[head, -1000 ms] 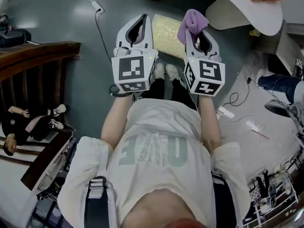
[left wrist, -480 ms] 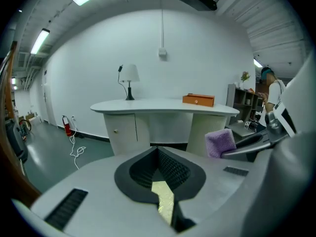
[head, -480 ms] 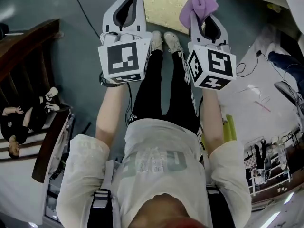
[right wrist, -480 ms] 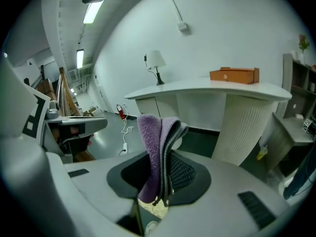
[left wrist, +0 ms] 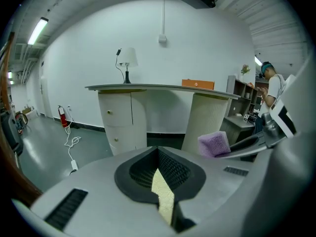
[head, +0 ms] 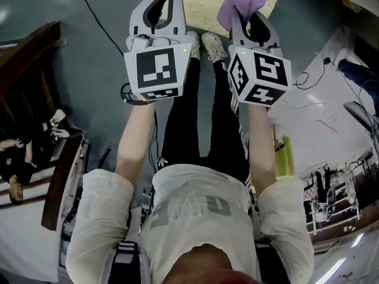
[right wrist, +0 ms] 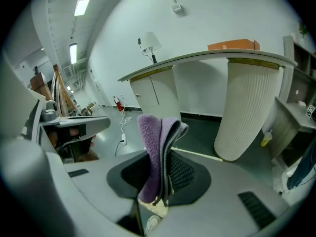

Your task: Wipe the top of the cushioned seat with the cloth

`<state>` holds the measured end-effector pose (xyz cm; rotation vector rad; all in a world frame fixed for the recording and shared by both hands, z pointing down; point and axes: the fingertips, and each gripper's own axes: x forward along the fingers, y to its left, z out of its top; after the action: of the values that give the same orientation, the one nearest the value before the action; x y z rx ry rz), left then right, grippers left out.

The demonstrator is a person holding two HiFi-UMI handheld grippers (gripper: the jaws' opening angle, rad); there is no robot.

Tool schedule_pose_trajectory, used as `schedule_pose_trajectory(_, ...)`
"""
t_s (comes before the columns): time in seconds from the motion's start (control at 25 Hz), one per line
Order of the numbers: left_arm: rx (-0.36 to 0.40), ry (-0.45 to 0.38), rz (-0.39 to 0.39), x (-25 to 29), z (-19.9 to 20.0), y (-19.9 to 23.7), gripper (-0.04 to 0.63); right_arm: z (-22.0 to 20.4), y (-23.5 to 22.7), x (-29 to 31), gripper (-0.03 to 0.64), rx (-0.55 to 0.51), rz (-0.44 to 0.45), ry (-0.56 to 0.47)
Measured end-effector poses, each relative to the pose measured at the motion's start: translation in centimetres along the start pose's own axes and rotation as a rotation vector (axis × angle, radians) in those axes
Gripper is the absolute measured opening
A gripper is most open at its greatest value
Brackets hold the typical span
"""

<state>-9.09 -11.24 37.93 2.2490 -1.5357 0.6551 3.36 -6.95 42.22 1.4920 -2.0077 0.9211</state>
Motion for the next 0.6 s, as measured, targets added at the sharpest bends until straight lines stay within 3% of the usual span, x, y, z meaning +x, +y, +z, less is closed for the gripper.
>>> schedule_pose_trajectory(0.36,-0.004,-0.023,0.0,1.2,0.9,-0.2,0.006,0.1,-0.3,1.1,0.092,0.005,0.018,0.019)
schedule_pose_trajectory(0.6,-0.002,-0.022,-0.003,1.3,0.5,0.1,0.006,0.5,1.6,6.4,0.092,0.115,0.187,0.119)
